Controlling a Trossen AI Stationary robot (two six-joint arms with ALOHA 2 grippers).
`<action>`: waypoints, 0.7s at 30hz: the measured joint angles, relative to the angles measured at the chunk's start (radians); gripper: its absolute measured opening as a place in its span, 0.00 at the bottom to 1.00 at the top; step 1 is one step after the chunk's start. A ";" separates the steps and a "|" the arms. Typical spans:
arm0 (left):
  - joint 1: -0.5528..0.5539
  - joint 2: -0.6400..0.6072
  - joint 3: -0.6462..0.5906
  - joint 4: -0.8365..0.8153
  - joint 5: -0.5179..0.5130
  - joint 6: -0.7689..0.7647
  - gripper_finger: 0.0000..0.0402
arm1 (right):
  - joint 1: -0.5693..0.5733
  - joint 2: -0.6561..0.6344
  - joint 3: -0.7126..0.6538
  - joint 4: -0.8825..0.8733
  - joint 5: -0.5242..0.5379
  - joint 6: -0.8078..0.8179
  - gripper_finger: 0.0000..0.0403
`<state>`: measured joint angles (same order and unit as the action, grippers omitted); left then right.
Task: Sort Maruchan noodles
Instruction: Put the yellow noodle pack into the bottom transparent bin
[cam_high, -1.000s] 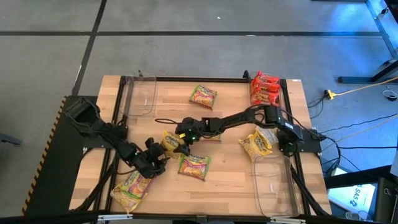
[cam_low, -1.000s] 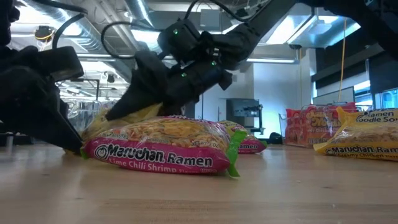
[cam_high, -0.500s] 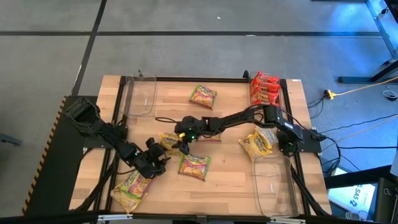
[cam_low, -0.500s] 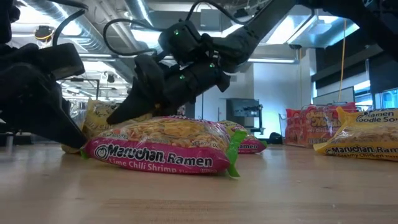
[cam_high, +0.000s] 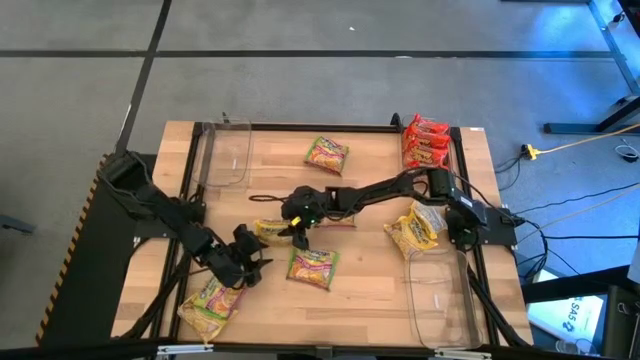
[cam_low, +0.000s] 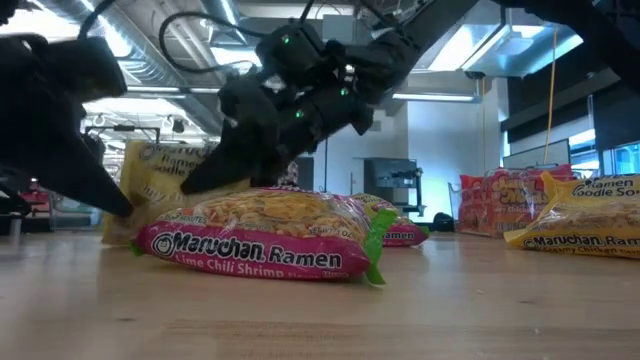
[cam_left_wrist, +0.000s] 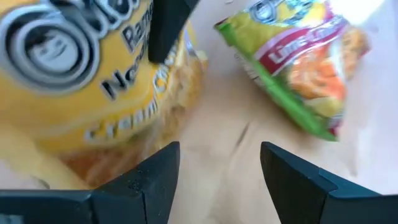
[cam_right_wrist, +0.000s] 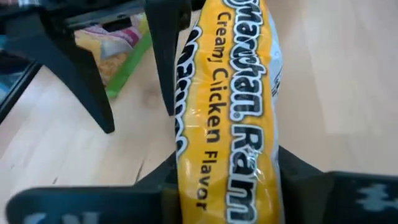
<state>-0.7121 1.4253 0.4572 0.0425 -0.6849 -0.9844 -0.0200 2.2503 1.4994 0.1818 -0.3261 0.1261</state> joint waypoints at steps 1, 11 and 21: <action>-0.005 -0.016 0.000 -0.005 0.000 0.000 0.54 | 0.000 -0.013 0.000 -0.012 0.001 -0.016 0.25; -0.033 -0.152 0.000 -0.011 -0.032 0.044 0.54 | 0.001 -0.180 0.002 -0.277 0.019 -0.135 0.22; -0.010 -0.158 0.001 0.020 -0.032 0.050 0.54 | 0.001 -0.417 -0.191 -0.334 0.037 -0.152 0.22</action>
<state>-0.7220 1.2675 0.4580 0.0625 -0.7174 -0.9344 -0.0191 1.8334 1.3081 -0.1524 -0.2896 -0.0258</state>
